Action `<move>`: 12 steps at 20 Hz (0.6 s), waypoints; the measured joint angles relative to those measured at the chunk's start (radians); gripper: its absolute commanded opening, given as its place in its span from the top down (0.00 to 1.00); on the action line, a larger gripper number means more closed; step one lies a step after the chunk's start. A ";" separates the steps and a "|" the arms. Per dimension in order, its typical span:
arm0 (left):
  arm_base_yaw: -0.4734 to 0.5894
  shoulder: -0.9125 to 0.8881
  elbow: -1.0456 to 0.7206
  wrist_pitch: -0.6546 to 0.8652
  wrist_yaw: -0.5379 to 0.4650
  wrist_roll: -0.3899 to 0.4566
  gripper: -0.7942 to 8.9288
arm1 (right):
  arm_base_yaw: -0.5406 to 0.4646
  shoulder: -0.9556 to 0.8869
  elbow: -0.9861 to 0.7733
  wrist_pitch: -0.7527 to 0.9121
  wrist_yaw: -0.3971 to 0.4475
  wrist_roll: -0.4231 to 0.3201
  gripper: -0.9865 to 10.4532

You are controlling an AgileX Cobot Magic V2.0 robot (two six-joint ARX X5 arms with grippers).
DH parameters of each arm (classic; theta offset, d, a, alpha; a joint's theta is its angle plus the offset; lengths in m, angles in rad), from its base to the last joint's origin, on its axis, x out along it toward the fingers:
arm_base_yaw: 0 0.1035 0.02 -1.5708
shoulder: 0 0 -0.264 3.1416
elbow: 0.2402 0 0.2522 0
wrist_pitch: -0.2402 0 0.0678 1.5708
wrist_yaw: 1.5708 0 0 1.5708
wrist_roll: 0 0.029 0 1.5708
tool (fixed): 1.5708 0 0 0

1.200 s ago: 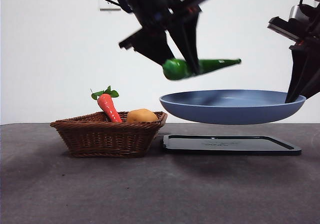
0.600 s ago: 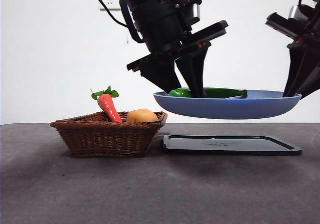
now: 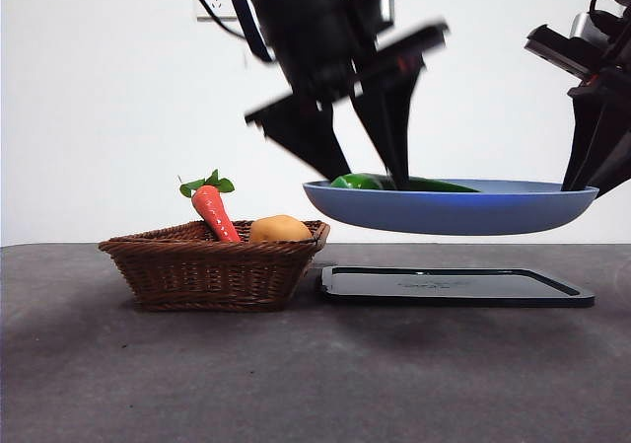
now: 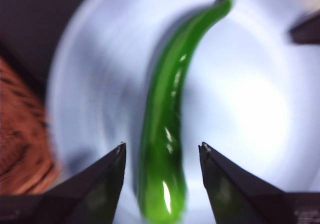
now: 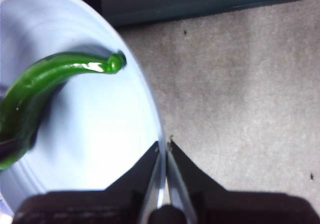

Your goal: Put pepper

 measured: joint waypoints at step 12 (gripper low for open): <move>0.000 -0.504 0.000 -0.128 -0.001 0.095 0.65 | -0.072 0.096 0.074 0.111 0.054 0.036 0.91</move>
